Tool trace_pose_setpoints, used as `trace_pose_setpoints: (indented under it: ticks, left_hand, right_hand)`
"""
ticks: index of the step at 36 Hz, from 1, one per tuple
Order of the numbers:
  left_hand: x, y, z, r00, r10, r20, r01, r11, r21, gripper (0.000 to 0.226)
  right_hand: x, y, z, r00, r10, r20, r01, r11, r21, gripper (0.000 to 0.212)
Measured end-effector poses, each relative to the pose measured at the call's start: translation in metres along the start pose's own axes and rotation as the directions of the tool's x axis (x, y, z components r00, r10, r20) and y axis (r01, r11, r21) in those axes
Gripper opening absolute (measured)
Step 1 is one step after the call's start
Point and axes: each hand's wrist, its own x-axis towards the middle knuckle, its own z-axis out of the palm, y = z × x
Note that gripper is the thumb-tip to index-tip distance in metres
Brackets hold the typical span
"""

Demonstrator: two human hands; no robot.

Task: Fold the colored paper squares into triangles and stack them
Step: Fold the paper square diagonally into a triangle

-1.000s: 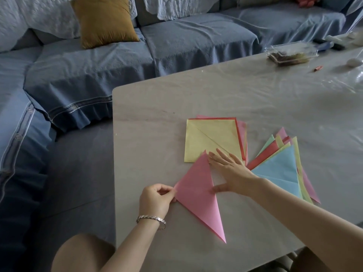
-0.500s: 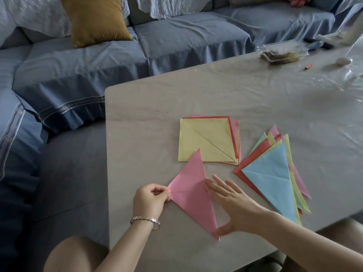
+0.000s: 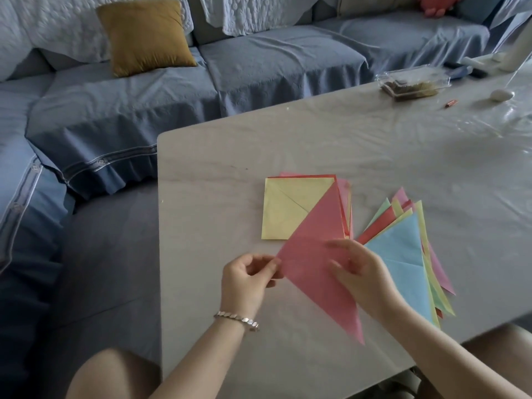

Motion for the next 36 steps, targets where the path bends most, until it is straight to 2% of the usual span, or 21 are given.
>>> trace_pose_setpoints:
  ticks: [4, 7, 9, 11, 13, 15, 18, 20, 24, 28, 36]
  left_hand:
    - [0.014, 0.003, 0.013, 0.999, 0.030, 0.029, -0.032, 0.995, 0.098, 0.018]
    - [0.033, -0.001, 0.018, 0.999, 0.010, -0.034, -0.003, 0.977, 0.212, 0.009]
    - [0.043, -0.001, 0.019, 0.997, -0.023, -0.071, 0.044, 0.952, 0.304, 0.020]
    - [0.051, -0.001, 0.021, 0.995, -0.047, -0.089, 0.076, 0.929, 0.362, 0.035]
    - [0.057, 0.001, 0.022, 0.992, -0.075, -0.100, 0.109, 0.916, 0.386, 0.045]
    - [0.062, 0.001, 0.023, 0.990, -0.101, -0.095, 0.130, 0.910, 0.395, 0.050]
    - [0.066, 0.006, 0.026, 0.987, -0.140, -0.077, 0.159, 0.915, 0.372, 0.051]
    - [0.067, 0.009, 0.028, 0.986, -0.150, -0.079, 0.168, 0.923, 0.345, 0.047]
    - [0.067, 0.013, 0.032, 0.984, -0.143, -0.106, 0.169, 0.938, 0.303, 0.041]
    - [0.070, 0.013, 0.036, 0.975, -0.161, -0.154, 0.199, 0.938, 0.282, 0.039]
    - [0.081, 0.010, 0.040, 0.948, -0.203, -0.246, 0.274, 0.912, 0.304, 0.049]
  right_hand:
    - [0.007, 0.003, -0.030, 0.969, 0.064, -0.237, -0.058, 0.998, 0.032, 0.038]
    - [0.008, 0.015, -0.057, 0.919, 0.089, -0.384, -0.128, 0.989, -0.077, 0.038]
    - [0.010, 0.023, -0.068, 0.893, 0.168, -0.417, -0.264, 0.947, -0.184, 0.034]
    - [0.010, 0.025, -0.070, 0.860, 0.268, -0.435, -0.419, 0.858, -0.299, 0.037]
    - [0.011, 0.025, -0.063, 0.871, 0.235, -0.432, -0.424, 0.802, -0.420, 0.044]
    - [0.015, 0.024, -0.052, 0.926, 0.144, -0.350, -0.321, 0.787, -0.526, 0.043]
    - [0.026, 0.021, -0.030, 0.991, 0.067, -0.120, -0.125, 0.804, -0.582, 0.044]
    - [0.036, 0.020, -0.014, 0.999, 0.027, 0.029, -0.004, 0.801, -0.599, 0.050]
    - [0.054, 0.024, 0.009, 0.975, 0.027, 0.219, 0.136, 0.708, -0.693, 0.052]
    - [0.059, 0.030, 0.018, 0.963, -0.078, 0.256, 0.245, 0.644, -0.725, 0.037]
    - [0.050, 0.037, 0.018, 0.932, -0.122, 0.341, 0.340, 0.624, -0.704, 0.045]
